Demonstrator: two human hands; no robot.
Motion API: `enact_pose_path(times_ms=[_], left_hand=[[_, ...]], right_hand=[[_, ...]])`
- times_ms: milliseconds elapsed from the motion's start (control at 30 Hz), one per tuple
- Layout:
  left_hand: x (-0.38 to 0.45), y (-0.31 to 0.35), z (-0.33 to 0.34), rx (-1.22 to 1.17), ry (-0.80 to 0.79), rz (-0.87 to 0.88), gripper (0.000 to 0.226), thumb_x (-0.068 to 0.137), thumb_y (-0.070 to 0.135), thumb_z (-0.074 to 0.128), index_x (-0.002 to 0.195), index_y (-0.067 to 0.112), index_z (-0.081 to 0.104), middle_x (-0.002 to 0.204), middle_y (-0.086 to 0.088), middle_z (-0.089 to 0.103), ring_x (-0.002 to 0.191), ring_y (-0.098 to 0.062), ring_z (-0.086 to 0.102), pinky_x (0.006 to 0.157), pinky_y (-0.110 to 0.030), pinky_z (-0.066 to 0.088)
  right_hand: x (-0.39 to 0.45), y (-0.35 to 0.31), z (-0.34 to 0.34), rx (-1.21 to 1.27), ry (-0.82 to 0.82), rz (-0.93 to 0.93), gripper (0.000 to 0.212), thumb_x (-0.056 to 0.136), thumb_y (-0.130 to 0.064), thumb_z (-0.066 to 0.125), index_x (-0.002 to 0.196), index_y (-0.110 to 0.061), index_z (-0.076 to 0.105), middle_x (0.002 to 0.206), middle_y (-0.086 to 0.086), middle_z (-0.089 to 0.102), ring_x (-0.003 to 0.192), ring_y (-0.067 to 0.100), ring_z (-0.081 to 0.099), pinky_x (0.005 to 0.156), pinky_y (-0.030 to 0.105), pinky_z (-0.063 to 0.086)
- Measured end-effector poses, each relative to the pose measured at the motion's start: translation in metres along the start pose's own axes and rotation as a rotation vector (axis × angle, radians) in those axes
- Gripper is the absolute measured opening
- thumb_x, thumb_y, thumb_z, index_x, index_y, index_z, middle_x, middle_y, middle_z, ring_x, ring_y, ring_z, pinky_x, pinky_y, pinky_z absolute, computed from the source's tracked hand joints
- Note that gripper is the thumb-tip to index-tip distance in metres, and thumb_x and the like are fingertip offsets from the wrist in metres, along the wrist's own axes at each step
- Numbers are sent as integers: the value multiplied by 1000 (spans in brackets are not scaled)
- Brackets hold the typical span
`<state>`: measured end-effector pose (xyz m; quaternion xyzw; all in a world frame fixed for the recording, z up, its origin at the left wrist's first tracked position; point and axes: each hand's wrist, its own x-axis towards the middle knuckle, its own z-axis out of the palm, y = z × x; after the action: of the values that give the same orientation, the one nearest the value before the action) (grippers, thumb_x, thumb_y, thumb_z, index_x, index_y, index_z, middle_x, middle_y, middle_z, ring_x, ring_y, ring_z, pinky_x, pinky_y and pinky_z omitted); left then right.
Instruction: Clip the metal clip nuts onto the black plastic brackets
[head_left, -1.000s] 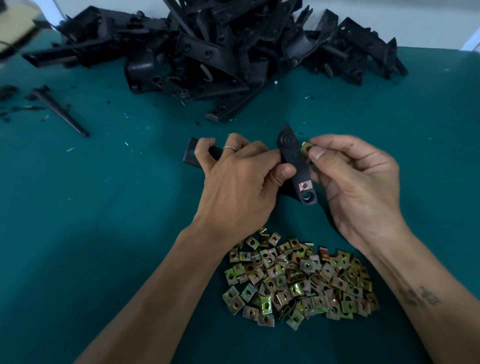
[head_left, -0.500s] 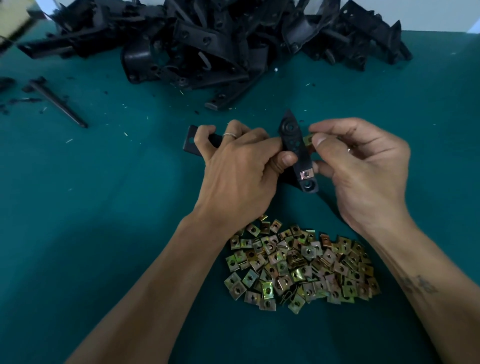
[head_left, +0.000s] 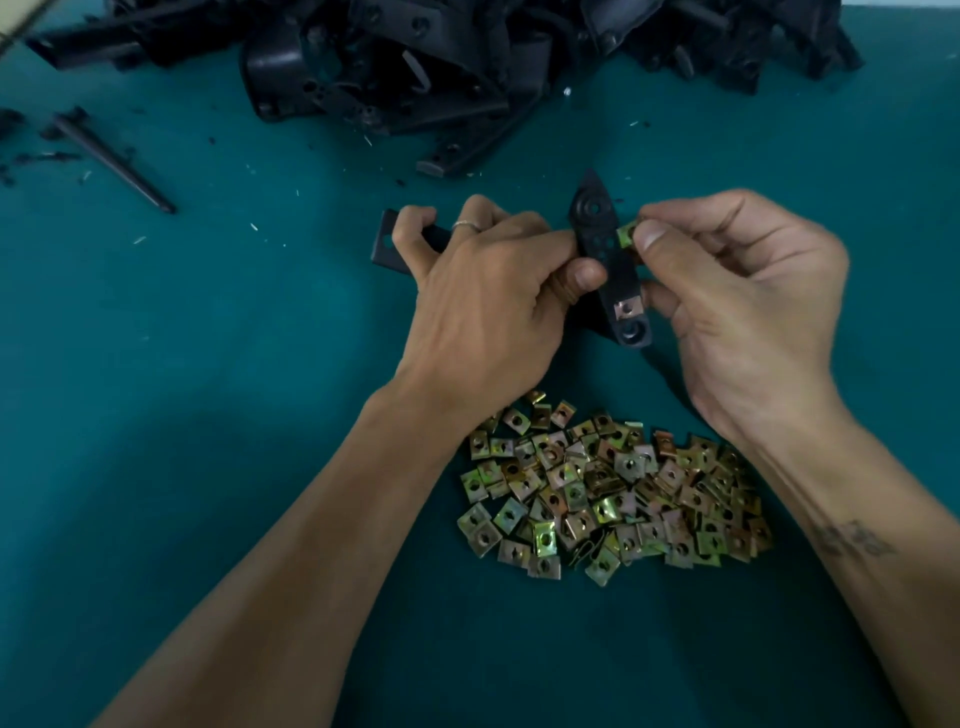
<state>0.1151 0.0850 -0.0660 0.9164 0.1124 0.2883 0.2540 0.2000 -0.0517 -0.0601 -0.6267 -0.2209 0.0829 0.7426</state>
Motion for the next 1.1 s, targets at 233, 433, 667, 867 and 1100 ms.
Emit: enact_pose_path(times_ms=[233, 433, 667, 867, 1100], left_hand=[[2, 0, -1, 4, 12, -10, 41, 104, 37, 47, 67, 40, 31, 79, 16, 51, 88, -18, 45, 91, -51, 20], [2, 0, -1, 14, -3, 5, 33, 105, 39, 44, 72, 36, 37, 80, 16, 52, 91, -20, 48, 92, -53, 21], [1, 0, -1, -3, 9, 24, 32, 105, 38, 45, 73, 35, 39, 80, 16, 51, 92, -22, 51, 92, -53, 21], [1, -6, -3, 58, 3, 43, 30, 104, 36, 44, 75, 33, 50, 86, 13, 61, 93, -23, 51, 91, -52, 21], [1, -6, -1, 104, 10, 53, 27, 103, 35, 44, 77, 35, 44, 82, 12, 59, 95, -24, 52, 93, -54, 22]], right_hand=[[-3, -1, 0, 140, -40, 12, 16, 90, 1, 67, 80, -10, 73, 81, 20, 65, 78, 34, 60, 70, 43, 53], [-3, 1, 0, 115, -27, 9, 12, 83, 3, 71, 83, -9, 75, 84, 12, 73, 82, 36, 62, 78, 54, 52], [-7, 5, 1, 63, 9, -9, 15, 83, 1, 75, 86, -13, 75, 81, 19, 66, 77, 30, 58, 79, 43, 51], [-10, 1, -5, 19, -235, 27, 26, 81, -1, 72, 104, -10, 67, 105, 5, 71, 103, 18, 66, 98, 37, 50], [-8, 3, -4, 19, -232, 10, 23, 88, -6, 68, 109, -14, 68, 103, 1, 75, 95, 17, 67, 83, 32, 52]])
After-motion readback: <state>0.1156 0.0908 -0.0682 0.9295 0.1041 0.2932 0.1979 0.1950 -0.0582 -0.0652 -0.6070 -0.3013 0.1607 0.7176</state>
